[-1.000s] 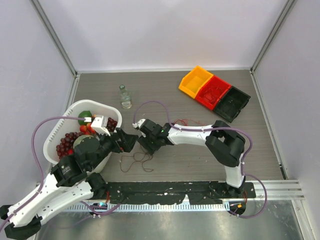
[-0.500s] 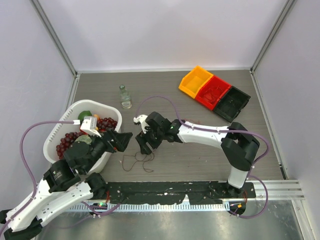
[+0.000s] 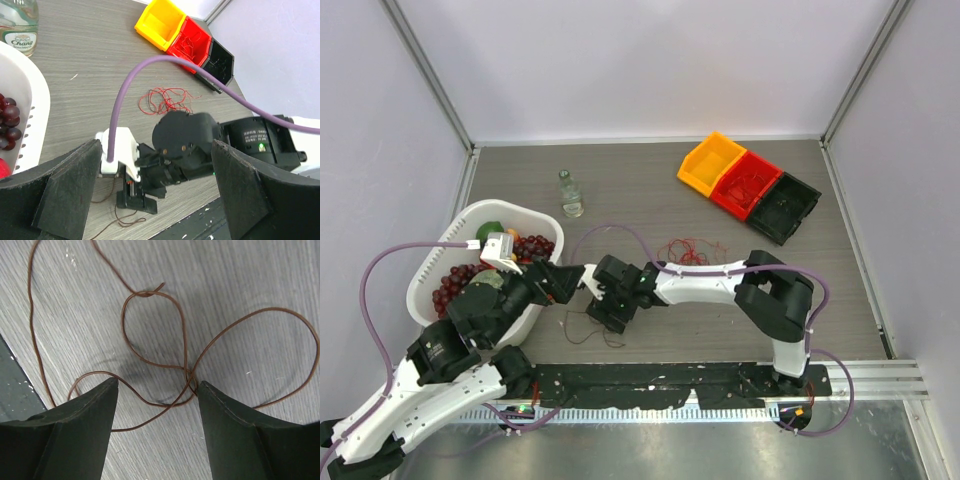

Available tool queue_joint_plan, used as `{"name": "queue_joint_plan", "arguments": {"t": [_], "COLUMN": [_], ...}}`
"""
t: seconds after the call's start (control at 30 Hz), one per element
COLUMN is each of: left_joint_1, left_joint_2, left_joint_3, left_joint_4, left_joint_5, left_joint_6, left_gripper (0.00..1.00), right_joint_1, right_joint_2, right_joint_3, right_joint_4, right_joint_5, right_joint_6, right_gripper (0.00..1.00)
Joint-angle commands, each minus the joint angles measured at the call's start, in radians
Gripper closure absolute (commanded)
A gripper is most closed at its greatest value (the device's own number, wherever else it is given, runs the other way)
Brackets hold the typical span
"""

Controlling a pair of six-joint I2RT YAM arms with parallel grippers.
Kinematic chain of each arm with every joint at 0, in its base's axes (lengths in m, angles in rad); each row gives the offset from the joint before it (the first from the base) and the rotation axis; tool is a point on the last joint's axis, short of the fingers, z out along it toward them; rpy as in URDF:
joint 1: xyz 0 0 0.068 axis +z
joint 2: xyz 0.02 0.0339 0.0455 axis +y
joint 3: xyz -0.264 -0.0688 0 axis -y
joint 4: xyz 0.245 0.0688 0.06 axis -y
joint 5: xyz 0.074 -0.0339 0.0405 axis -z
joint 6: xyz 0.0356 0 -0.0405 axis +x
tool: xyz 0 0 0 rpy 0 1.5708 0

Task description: Untangle the cables

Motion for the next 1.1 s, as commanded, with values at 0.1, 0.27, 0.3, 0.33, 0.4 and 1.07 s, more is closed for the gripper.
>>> {"name": "queue_joint_plan", "arguments": {"t": [0.1,0.27,0.3,0.33,0.4,1.07], "left_joint_1": [0.005,0.005,0.005,0.005,0.005,0.005], "left_joint_2": [-0.004,-0.006,-0.009,-0.01,-0.013,-0.044], "left_joint_3": [0.034,0.04,0.04,0.04,0.04,0.022], "left_joint_4": [0.02,0.018,0.018,0.017,0.015,0.029], "left_joint_5": [-0.016,-0.021,-0.022,-0.024,-0.028,-0.027], "left_joint_6": [0.004,0.005,0.005,0.005,0.005,0.016], "left_gripper": [0.06,0.06,0.06,0.06,0.06,0.05], "right_joint_1": [0.028,0.044,0.044,0.044,0.044,-0.506], "right_joint_2": [0.002,0.014,0.011,0.008,-0.007,-0.529], "right_joint_3": [-0.026,-0.043,-0.044,-0.05,-0.057,-0.089], "right_joint_4": [0.006,0.029,0.046,0.052,0.074,0.379], "right_joint_5": [0.144,0.381,0.416,0.433,0.457,0.196], "right_joint_6": [-0.035,-0.005,0.004,0.011,0.031,0.461], "right_gripper": [0.39,0.71,0.81,0.86,0.99,0.99]}}
